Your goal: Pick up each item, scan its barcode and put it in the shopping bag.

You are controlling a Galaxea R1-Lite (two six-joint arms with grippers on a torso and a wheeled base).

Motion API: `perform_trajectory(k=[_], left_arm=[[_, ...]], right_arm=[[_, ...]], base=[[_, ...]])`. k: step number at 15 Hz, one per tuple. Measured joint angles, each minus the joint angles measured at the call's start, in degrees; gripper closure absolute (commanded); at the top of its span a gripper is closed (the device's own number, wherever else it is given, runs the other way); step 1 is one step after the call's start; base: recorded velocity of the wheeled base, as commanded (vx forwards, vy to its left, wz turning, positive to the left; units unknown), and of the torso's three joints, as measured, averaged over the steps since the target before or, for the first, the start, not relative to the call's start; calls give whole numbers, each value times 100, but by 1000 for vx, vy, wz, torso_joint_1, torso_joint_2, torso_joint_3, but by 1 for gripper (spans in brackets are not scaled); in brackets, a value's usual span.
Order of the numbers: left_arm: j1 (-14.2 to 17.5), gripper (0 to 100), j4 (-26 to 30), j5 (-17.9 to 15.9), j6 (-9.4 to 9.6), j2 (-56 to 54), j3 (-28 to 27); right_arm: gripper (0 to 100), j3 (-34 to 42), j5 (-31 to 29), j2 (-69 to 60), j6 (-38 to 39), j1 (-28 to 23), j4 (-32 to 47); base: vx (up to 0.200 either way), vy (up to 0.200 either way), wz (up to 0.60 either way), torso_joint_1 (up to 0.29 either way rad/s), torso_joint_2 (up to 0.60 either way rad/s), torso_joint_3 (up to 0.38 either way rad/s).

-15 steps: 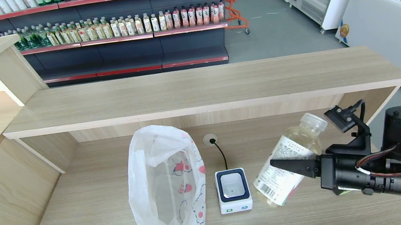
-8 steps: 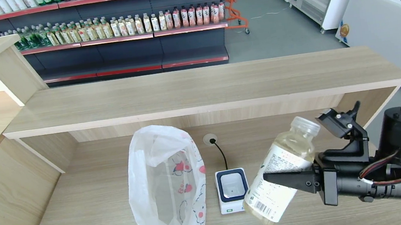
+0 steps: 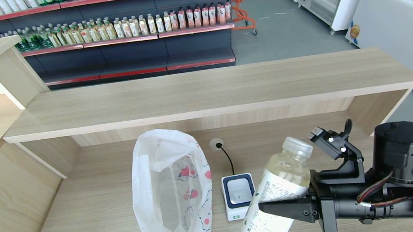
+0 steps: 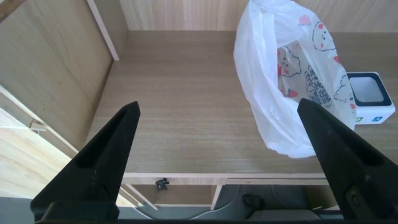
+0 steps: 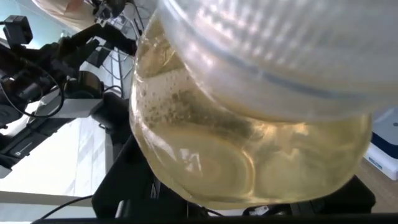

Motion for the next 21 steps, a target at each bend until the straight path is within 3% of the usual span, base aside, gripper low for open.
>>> perform_trajectory(k=[15, 18, 21], left_arm=[[2, 0, 0, -2, -2, 0, 0], [2, 0, 0, -2, -2, 0, 0], [5, 0, 0, -2, -2, 0, 0]], right_arm=[[100, 61, -11, 72, -110, 15, 41], [100, 91, -22, 117, -542, -29, 34], [100, 107, -172, 321, -1896, -484, 0]], base=[[0, 0, 0, 0, 0, 0], [0, 0, 0, 0, 0, 0], [0, 0, 0, 0, 0, 0]])
